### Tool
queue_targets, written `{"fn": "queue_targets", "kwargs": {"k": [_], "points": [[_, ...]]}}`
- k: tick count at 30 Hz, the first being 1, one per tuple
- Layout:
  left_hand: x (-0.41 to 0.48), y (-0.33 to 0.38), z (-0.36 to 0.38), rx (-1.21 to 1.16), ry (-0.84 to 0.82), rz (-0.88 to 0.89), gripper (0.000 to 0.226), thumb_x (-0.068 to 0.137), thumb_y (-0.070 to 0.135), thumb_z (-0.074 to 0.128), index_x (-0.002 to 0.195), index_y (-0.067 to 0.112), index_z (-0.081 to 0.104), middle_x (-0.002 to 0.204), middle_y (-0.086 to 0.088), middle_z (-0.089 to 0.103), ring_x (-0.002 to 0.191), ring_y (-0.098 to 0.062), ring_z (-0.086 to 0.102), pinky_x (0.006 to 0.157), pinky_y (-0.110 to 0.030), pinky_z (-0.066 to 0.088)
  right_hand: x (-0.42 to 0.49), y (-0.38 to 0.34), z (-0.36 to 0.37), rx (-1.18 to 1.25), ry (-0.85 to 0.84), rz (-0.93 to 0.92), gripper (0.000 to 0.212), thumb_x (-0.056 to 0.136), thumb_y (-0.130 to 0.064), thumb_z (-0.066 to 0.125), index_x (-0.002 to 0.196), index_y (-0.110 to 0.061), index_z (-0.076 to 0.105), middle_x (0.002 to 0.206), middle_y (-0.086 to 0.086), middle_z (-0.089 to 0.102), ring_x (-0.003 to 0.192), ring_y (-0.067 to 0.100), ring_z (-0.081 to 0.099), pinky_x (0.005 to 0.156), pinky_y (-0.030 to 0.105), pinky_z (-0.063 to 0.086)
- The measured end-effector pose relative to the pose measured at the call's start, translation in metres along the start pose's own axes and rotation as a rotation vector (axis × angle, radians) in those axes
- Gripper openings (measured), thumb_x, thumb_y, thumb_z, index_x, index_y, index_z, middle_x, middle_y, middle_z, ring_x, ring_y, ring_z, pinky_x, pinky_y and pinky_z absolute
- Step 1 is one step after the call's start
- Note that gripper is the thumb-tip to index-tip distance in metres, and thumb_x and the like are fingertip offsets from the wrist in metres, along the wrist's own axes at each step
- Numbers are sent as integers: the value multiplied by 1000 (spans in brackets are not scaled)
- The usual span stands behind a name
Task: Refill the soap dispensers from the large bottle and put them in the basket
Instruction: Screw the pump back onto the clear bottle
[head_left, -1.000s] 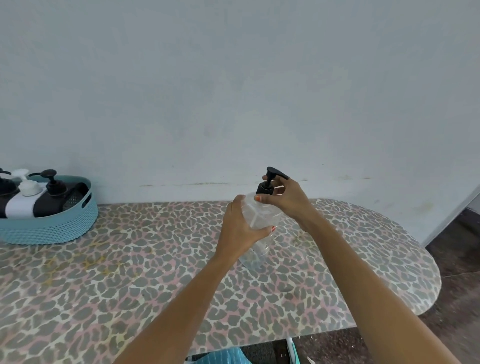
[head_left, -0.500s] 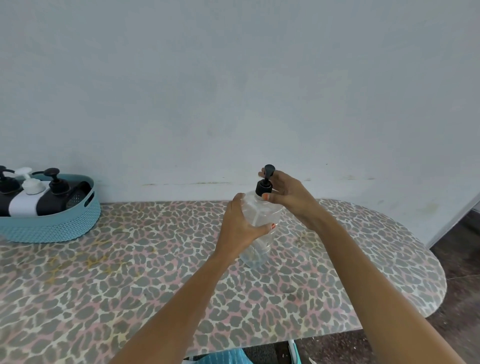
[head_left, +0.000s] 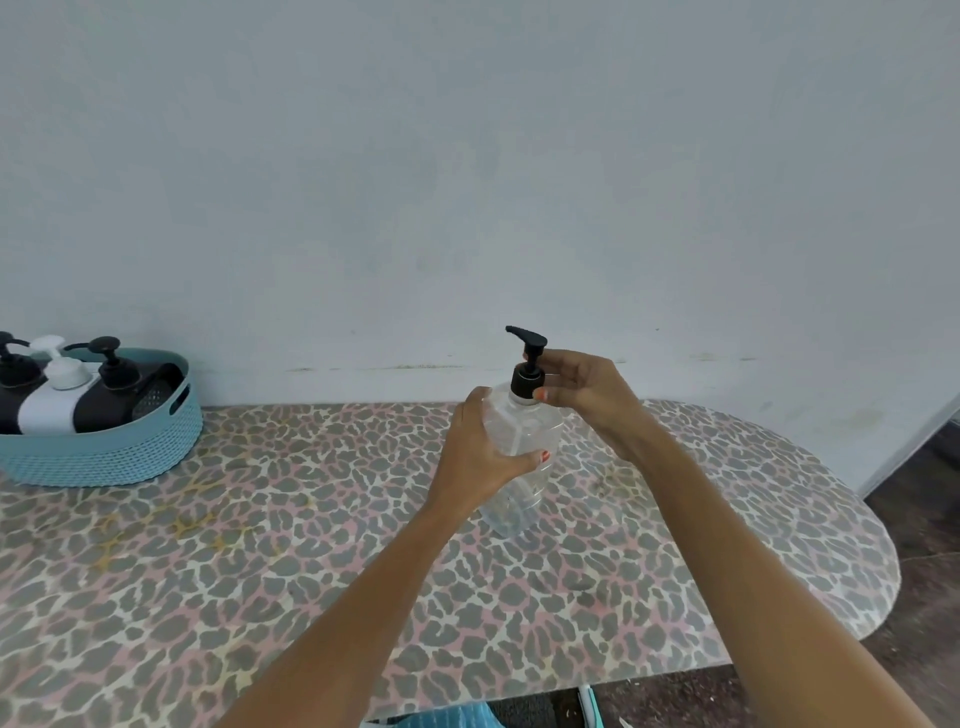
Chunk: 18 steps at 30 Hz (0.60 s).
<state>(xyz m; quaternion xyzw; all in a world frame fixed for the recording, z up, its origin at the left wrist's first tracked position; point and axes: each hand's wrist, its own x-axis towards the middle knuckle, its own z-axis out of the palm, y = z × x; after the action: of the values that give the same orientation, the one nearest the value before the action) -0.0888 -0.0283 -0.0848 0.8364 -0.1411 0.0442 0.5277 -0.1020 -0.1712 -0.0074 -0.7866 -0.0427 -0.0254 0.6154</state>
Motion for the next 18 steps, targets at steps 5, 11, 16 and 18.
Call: {"fn": "queue_targets", "kwargs": {"k": [5, 11, 16, 18], "points": [[-1, 5, 2, -2, 1, -5, 92, 61, 37, 81, 135, 17, 30, 133, -3, 40, 122, -16, 41, 94, -25, 38, 6, 5, 4, -154, -13, 41, 51, 79, -6, 68, 125, -15, 51, 120, 2, 57, 112, 15, 53, 98, 29, 40], [0, 6, -4, -25, -49, -24, 94, 63, 33, 81, 137, 18, 26, 138, -3, 36, 125, -16, 38, 95, -23, 34, 6, 2, 8, -21, 34, -13, 40, 74, 4, 70, 110, -11, 60, 99, -3, 65, 89, 7, 63, 80, 22, 50], [0, 7, -1, -26, -42, -24, 94, 64, 33, 81, 137, 19, 25, 137, -3, 35, 125, -16, 38, 95, -23, 33, 7, 3, 12, -107, 41, -23, 35, 78, -11, 70, 110, -18, 57, 95, -9, 58, 90, 7, 59, 79, 14, 48], [1, 6, -4, -44, -49, -26, 94, 64, 33, 81, 138, 19, 25, 138, -3, 35, 126, -16, 37, 96, -23, 33, 4, 1, 3, 30, -114, -14, 34, 85, -1, 60, 110, -23, 53, 107, -8, 58, 99, 0, 56, 83, 12, 48]]}}
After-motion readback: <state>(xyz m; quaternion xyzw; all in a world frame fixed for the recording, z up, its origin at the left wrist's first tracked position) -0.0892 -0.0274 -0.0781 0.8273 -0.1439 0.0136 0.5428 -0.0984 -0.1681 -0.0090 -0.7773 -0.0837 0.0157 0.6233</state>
